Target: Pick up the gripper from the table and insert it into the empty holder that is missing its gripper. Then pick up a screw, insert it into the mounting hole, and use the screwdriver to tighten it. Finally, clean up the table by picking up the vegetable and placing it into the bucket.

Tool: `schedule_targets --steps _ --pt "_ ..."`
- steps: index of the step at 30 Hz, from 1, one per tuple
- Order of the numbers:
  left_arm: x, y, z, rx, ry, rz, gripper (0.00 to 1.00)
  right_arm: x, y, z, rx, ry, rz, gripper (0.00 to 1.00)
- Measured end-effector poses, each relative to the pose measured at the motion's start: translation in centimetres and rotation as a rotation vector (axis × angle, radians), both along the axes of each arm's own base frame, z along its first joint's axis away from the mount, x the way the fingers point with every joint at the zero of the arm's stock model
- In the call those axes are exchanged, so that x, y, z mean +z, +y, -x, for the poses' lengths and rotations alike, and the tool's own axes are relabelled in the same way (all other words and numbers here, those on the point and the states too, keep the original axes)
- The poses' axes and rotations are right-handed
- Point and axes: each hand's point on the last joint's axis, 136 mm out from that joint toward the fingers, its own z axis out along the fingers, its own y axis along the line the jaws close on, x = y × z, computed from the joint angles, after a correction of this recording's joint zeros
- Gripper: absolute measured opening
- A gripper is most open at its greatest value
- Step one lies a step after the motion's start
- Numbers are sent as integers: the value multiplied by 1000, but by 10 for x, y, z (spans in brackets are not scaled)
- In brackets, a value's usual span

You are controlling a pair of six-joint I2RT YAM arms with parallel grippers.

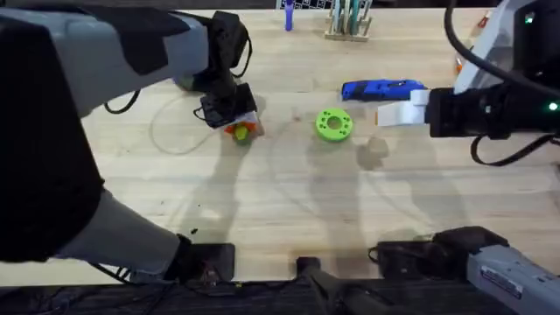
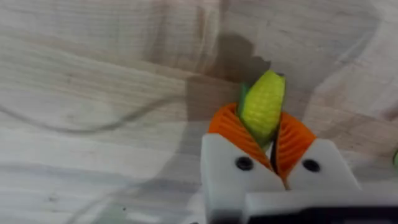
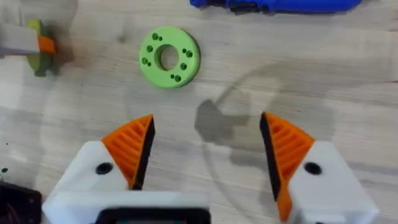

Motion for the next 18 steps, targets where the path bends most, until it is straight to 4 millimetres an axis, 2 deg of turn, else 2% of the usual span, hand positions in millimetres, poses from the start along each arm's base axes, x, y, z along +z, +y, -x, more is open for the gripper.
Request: schedule_targets --steps 3,5,14,18 --pt "6 4 4 10 32 -9 30 0 0 0 0 0 0 952" --pt "18 8 1 21 38 -15 30 0 0 0 0 0 0 952" --pt "114 26 -60 21 -164 -79 30 0 0 0 0 1 0 952" --pt "144 45 -82 37 -257 -109 30 0 0 0 0 1 0 951"
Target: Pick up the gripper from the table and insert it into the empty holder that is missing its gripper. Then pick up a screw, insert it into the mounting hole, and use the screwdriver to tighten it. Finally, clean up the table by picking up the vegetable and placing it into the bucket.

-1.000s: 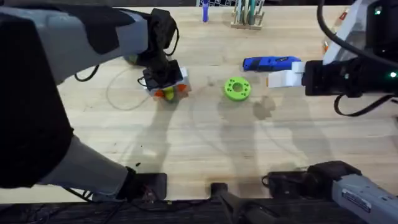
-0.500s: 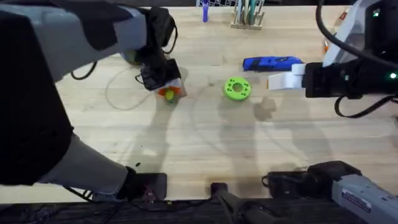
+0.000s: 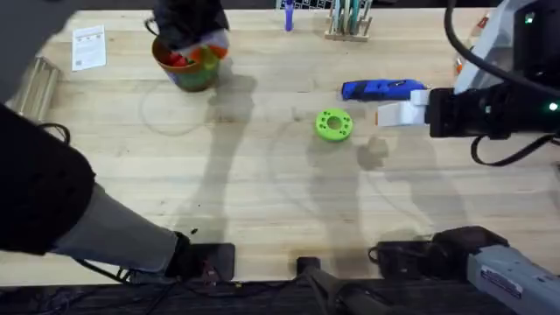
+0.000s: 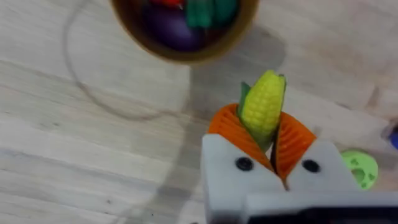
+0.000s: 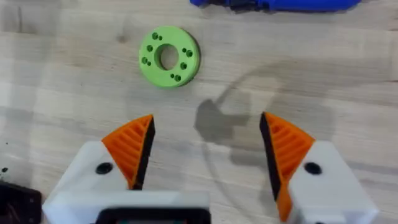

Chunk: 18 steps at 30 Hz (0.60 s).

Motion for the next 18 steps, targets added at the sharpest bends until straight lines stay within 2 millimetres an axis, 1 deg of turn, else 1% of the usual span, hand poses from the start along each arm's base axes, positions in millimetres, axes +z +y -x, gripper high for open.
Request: schedule_targets --steps 2,9,11,14,18 --pt "6 16 -8 18 -27 -16 30 0 0 0 0 0 0 952" --pt "11 77 -21 117 -76 -51 30 0 0 0 0 0 0 951" --pt "13 89 -26 141 -102 -59 30 0 0 0 0 0 0 952" --pt "17 97 -32 140 -130 -72 30 0 0 0 0 0 0 952" --pt "20 97 -41 103 -163 -87 30 0 0 0 0 0 0 952"
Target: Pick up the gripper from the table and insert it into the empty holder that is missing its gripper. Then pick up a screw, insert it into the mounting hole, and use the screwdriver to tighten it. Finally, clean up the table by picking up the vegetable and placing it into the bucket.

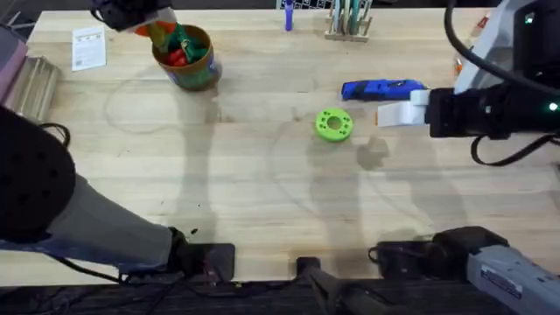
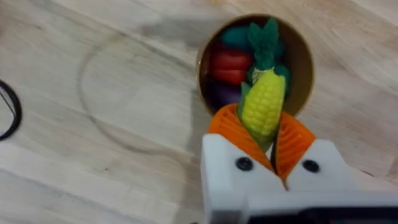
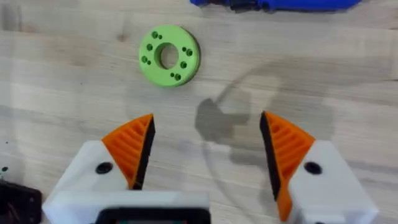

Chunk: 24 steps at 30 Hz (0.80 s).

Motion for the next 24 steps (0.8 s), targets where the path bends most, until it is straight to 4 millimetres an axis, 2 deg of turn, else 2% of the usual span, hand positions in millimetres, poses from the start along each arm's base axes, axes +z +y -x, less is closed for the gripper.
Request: schedule_targets --steps 4,12,19,20,24 --pt "-5 0 -11 -18 -13 -10 30 0 0 0 0 0 0 952" --pt "-44 3 -22 -27 62 -12 30 0 0 0 0 0 0 952" --pt "-46 6 -22 -22 68 -13 30 0 0 0 0 0 0 952" --pt "-46 6 -22 -26 69 -15 53 0 0 0 0 0 0 951" --pt "-46 6 -22 -28 69 -16 649 0 0 0 0 0 0 951"
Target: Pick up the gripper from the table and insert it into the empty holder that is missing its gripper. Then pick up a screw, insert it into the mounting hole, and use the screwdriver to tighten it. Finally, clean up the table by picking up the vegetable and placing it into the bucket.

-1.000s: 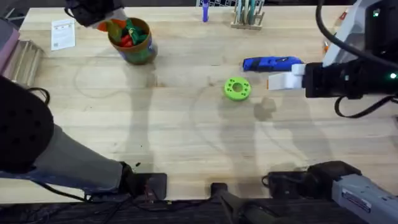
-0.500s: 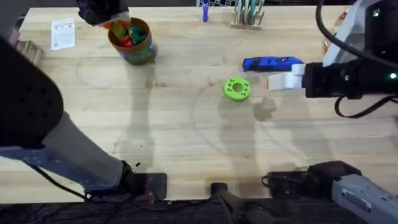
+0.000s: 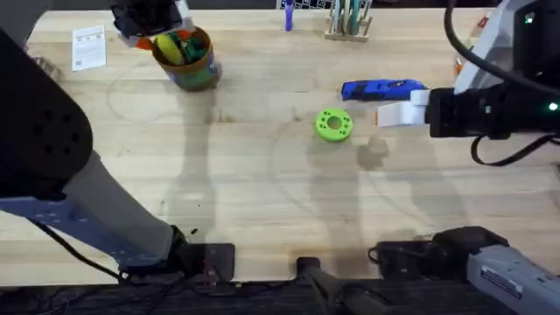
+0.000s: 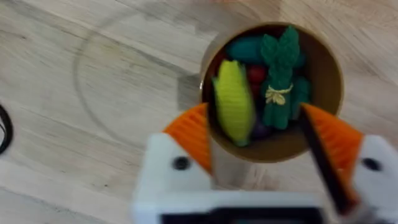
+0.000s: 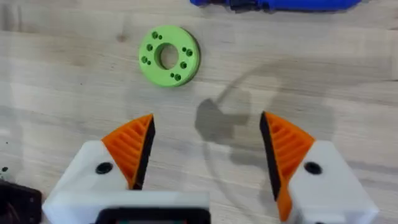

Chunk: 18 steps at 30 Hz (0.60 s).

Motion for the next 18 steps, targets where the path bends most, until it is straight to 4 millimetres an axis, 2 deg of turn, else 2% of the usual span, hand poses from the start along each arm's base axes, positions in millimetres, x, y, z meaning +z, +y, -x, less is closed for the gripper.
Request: schedule_targets --steps 2,3,14,18 --pt "0 0 0 2 0 1 942 0 0 0 0 0 0 951" --pt "0 0 0 3 0 1 973 0 0 0 0 0 0 952" --pt "-2 -1 12 2 47 4 987 0 0 0 0 0 0 952" --pt "17 -2 26 2 38 4 986 0 0 0 0 0 0 952"
